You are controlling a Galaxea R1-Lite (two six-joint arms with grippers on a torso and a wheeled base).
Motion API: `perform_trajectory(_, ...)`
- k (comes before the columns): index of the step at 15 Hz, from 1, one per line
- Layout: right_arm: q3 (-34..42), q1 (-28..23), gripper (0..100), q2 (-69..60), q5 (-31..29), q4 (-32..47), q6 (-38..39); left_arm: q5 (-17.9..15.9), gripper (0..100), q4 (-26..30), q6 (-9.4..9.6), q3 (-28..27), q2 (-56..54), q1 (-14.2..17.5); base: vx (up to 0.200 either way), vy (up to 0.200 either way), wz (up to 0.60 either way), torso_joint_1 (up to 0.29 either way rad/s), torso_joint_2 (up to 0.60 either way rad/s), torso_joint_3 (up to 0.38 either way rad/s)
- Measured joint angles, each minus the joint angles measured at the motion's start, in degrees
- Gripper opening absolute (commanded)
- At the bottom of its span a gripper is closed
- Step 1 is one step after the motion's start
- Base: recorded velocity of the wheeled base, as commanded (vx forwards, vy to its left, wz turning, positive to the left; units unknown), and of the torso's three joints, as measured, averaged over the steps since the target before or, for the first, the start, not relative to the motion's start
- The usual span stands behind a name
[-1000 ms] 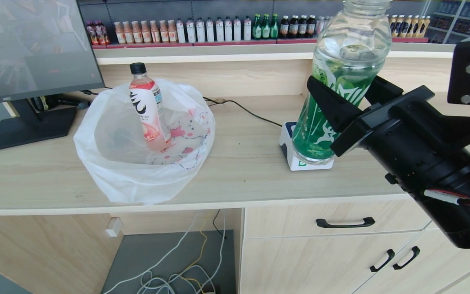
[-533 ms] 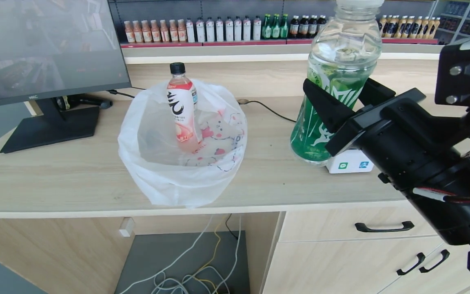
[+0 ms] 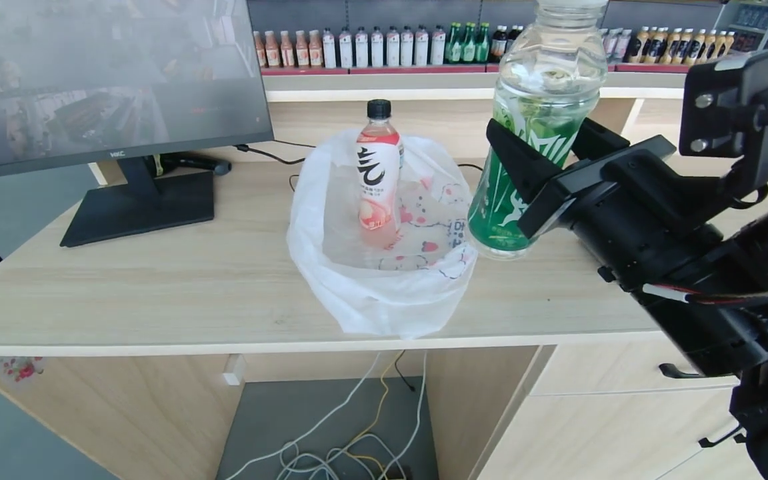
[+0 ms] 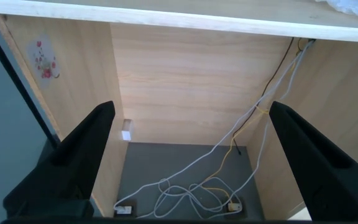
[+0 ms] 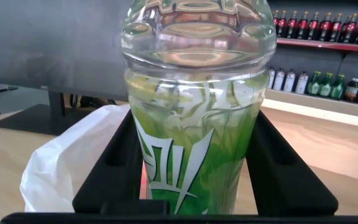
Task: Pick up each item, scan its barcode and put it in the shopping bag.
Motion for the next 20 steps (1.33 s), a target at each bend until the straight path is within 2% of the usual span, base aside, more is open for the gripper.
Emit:
perform_trajectory(3,-1.6,-0.8,0,1.5,-0.2,-0.1,0.6,0.0,100,0.0,0.0,0.0,0.0,0.0,0.0,0.0,0.0,0.0,0.0,0.0)
perform_trajectory(9,-9.5,-1.6,0,7.6,0.1,0.5,2.8,0.0,100,0.0,0.11,0.0,0.0,0.0,0.0,0.0,0.0,0.0,0.0,0.0)
perform_trajectory(16,-11.1,-2.5,0,13.7,0.0,-0.1,4.4,0.0,100,0.0,0.16,0.0,0.0,0.0,0.0,0.0,0.0,0.0,0.0,0.0)
perform_trajectory(20,-14.7,-2.9,0,17.5,0.1,0.0,4.7,0.0,100,0.0,0.16,0.0,0.0,0.0,0.0,0.0,0.0,0.0,0.0,0.0)
